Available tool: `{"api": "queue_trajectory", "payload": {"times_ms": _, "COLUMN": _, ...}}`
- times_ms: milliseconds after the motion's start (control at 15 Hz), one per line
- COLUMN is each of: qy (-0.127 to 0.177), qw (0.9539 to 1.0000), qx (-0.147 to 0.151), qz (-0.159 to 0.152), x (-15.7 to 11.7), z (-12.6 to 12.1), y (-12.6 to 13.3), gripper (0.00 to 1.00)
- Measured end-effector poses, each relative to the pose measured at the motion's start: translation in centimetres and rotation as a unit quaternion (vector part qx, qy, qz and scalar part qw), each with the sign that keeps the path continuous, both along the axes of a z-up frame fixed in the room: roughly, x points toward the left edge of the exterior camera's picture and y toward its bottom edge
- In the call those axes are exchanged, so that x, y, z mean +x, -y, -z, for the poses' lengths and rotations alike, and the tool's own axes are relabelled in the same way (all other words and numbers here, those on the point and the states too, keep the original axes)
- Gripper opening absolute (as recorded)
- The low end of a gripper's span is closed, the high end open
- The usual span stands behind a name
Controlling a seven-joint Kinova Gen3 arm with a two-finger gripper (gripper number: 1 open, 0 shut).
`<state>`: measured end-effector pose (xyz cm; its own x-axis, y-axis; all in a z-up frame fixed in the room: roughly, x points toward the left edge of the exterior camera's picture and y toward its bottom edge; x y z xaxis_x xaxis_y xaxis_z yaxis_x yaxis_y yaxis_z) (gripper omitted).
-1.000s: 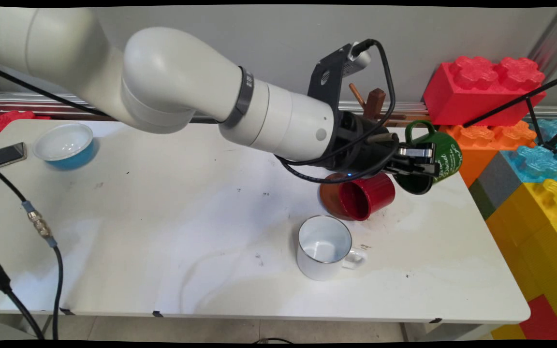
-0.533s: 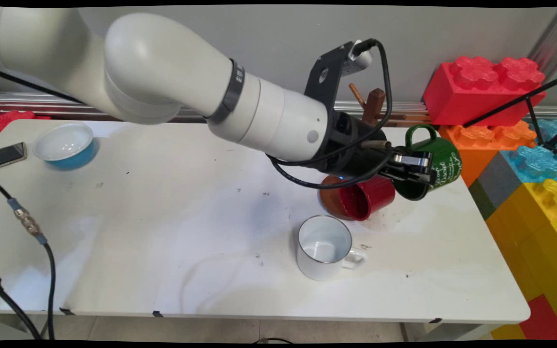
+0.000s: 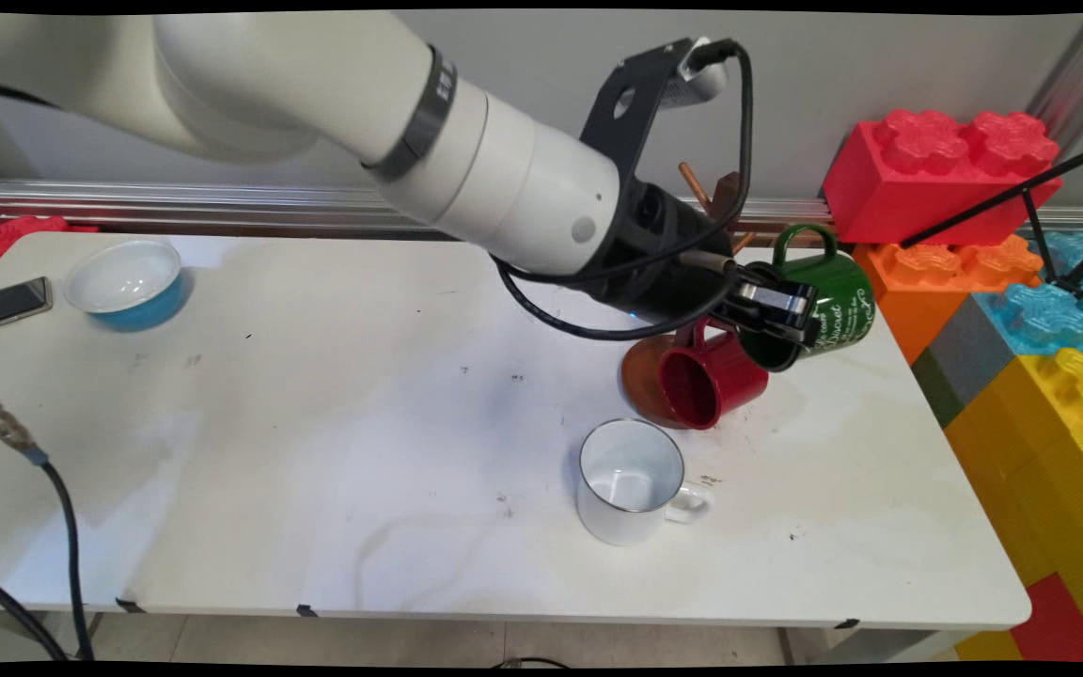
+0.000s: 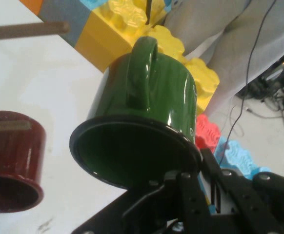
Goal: Place the picked object on the table
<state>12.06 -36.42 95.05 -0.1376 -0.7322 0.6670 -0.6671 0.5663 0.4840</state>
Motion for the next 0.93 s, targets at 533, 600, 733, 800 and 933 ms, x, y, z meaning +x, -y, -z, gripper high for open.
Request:
{"api": "queue_trajectory", "payload": {"times_ms": 533, "qy": 0.068, "qw": 0.9963, "qx": -0.009, "qz": 0.051, "x": 0.9, "z": -3.2, "y": -0.6, "gripper": 0.0}}
{"api": "queue_trajectory", "payload": {"times_ms": 600, "qy": 0.075, "qw": 0.9955, "qx": -0.009, "qz": 0.057, "x": 0.9, "z": -3.5, "y": -0.7, "gripper": 0.0}}
{"api": "queue_trajectory", "payload": {"times_ms": 733, "qy": 0.093, "qw": 0.9931, "qx": -0.01, "qz": 0.071, "x": 1.1, "z": -4.2, "y": -0.9, "gripper": 0.0}}
{"api": "queue_trajectory", "payload": {"times_ms": 800, "qy": 0.104, "qw": 0.9913, "qx": -0.011, "qz": 0.079, "x": 1.3, "z": -4.6, "y": -1.0, "gripper": 0.0}}
{"api": "queue_trajectory", "payload": {"times_ms": 933, "qy": 0.13, "qw": 0.9865, "qx": -0.015, "qz": 0.099, "x": 1.7, "z": -5.4, "y": -1.1, "gripper": 0.0}}
